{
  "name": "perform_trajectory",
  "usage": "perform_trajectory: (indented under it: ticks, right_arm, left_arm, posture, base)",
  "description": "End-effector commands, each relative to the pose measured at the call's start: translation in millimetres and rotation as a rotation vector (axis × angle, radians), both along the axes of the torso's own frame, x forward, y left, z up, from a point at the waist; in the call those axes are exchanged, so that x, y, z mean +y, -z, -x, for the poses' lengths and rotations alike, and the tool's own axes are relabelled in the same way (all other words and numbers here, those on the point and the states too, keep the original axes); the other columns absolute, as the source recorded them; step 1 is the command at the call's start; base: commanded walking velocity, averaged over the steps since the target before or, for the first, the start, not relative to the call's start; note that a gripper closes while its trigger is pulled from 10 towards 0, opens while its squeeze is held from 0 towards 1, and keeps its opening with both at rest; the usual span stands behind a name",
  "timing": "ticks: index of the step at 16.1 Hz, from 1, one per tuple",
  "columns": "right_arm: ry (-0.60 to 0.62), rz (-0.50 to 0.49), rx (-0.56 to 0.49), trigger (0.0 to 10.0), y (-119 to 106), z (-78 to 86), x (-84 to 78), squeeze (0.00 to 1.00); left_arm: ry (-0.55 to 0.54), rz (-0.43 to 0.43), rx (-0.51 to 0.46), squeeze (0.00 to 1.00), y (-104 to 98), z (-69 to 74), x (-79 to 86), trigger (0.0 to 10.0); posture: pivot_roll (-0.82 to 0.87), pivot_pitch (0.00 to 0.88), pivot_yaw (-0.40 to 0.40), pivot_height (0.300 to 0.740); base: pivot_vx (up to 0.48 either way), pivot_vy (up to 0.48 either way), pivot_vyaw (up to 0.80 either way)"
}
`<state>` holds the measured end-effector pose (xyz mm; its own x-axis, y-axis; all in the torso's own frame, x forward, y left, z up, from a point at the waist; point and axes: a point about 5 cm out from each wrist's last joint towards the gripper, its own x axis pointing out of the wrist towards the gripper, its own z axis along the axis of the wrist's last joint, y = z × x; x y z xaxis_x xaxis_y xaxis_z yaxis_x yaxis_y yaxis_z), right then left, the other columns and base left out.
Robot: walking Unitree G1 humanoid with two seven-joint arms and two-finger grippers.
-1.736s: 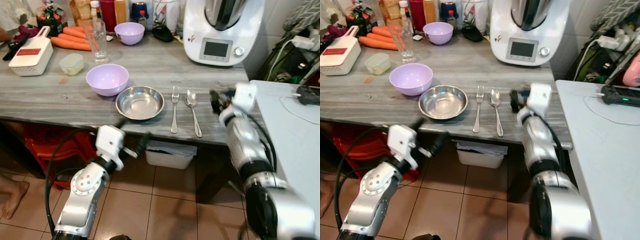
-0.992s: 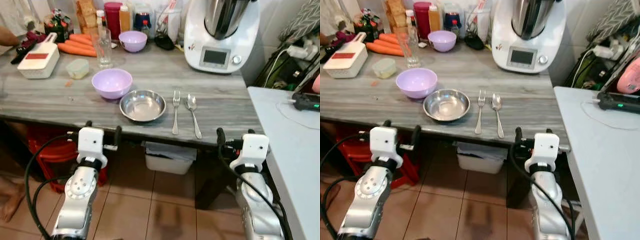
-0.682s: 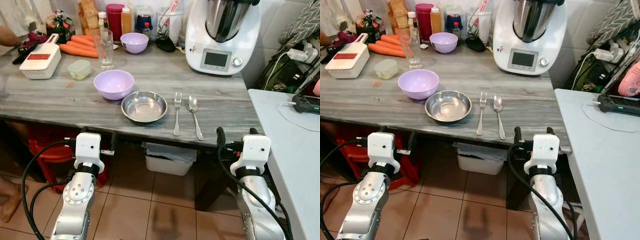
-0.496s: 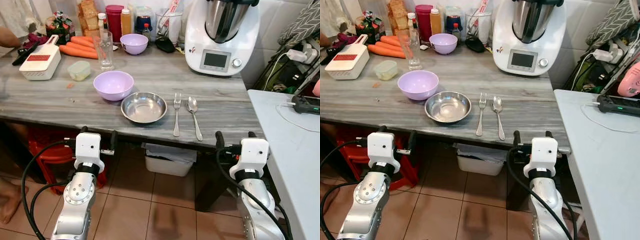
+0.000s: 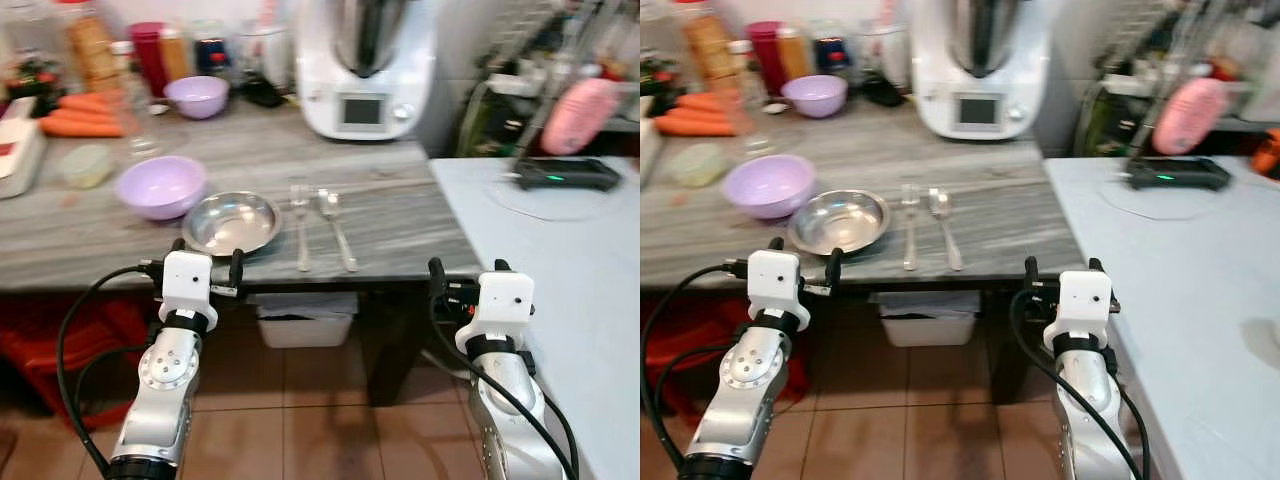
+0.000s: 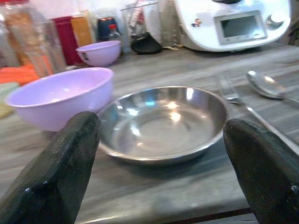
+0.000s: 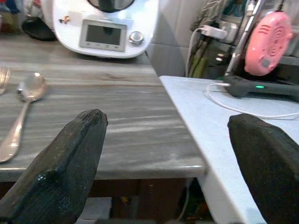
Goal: Setting the table
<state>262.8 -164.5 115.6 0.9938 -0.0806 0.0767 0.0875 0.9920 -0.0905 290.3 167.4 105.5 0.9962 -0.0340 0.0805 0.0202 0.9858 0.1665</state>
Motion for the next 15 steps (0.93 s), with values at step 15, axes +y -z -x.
perform_trajectory:
  ticks: [15]
  right_arm:
    - [-0.037,-0.031,-0.017,10.0,-7.2,-8.7,5.6,0.00]
  left_arm:
    - [-0.031,-0.027,-0.002,0.00,1.8,-5.1,-2.1,10.0]
  posture:
    - [0.00,0.000,-0.014,0.740]
  base:
    - [-0.140,0.000,0.00]
